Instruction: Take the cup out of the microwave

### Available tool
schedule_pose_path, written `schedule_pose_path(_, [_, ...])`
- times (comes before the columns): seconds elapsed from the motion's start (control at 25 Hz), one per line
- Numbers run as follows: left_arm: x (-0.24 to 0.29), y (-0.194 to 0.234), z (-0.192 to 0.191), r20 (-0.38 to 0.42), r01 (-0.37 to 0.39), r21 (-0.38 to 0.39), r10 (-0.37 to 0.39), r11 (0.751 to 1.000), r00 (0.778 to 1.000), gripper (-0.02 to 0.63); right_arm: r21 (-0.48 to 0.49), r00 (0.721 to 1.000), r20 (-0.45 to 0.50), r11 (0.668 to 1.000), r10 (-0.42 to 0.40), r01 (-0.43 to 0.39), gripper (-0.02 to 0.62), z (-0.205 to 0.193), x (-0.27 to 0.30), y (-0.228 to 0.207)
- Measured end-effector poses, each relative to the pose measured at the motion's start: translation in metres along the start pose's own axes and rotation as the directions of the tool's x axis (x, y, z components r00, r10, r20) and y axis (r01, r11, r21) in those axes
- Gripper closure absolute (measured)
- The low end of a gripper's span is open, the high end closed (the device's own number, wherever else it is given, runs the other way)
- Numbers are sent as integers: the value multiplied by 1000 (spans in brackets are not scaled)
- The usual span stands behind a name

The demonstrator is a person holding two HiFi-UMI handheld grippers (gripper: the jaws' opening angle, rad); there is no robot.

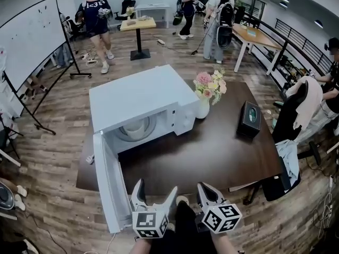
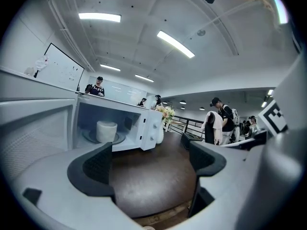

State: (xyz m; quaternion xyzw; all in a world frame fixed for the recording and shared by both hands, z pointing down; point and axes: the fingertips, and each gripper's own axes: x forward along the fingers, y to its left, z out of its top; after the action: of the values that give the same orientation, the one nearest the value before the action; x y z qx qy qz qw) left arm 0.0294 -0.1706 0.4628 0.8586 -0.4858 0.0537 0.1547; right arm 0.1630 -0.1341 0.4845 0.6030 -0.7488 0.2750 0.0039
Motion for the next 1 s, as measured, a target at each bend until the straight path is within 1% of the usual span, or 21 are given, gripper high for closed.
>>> schedule_pose_path(0.2, [29,13,4,-9,-42,-12,42,999,999,127,-11,999,-30,1000,19,-19,600,14,32,-15])
schedule_pose_path(0.4, [50,29,10,-4,-103,-24,103,994,995,127,-48,996,-57,997,65,-68,600,28,60,-17])
schedule_pose_path(0.72, [83,57,12,8,-219,-53,220,974,976,127,-99,985,-115,985,128,-139,600,41,100,-30])
schedule_pose_path(0.88, [100,65,13,7,-262,-60,263,963,965,127,-125,978,-138,977,156,-173,600,49,119,-36])
schedule_pose_path(1.0, [111,74,14,12,-307,-61,309,950,951,127,-143,971,-162,970,173,-197,600,51,133,-41])
